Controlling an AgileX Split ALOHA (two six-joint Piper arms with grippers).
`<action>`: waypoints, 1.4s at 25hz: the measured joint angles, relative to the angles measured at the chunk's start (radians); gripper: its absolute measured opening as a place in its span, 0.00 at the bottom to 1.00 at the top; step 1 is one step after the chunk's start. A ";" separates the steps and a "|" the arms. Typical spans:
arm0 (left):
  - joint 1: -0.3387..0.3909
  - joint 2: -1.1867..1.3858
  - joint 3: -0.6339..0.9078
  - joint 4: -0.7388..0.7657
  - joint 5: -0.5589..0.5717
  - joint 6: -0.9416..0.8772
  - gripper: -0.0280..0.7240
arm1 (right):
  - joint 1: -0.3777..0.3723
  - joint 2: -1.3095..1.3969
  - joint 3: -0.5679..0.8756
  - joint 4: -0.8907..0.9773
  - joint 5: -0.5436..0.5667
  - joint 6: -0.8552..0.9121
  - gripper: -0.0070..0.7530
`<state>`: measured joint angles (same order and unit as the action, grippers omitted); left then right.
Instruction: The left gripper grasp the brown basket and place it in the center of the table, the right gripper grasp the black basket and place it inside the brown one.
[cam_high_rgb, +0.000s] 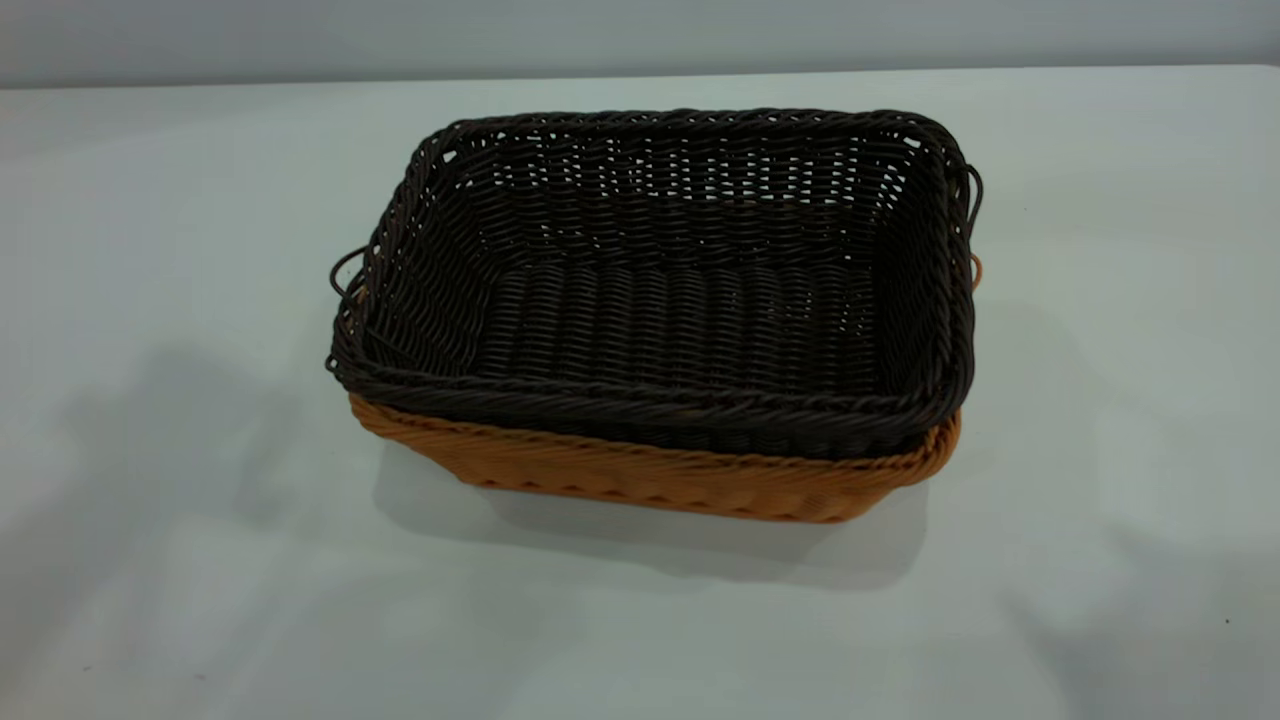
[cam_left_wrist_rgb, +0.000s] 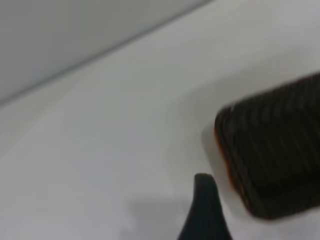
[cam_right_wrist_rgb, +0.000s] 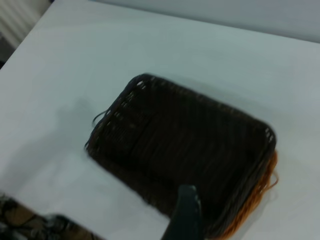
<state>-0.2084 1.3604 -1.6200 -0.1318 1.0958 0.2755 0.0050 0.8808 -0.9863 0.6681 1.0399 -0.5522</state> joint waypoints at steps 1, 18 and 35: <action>0.000 -0.035 0.028 0.022 0.016 -0.028 0.71 | 0.000 -0.030 0.022 -0.001 0.019 0.000 0.78; 0.000 -0.777 0.762 0.116 0.065 -0.210 0.71 | 0.000 -0.585 0.348 -0.262 0.163 0.143 0.78; 0.000 -1.128 1.051 0.116 0.065 -0.214 0.71 | 0.000 -0.896 0.506 -0.464 0.103 0.235 0.78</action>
<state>-0.2084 0.2324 -0.5694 -0.0159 1.1607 0.0616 0.0050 -0.0147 -0.4805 0.2037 1.1428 -0.3170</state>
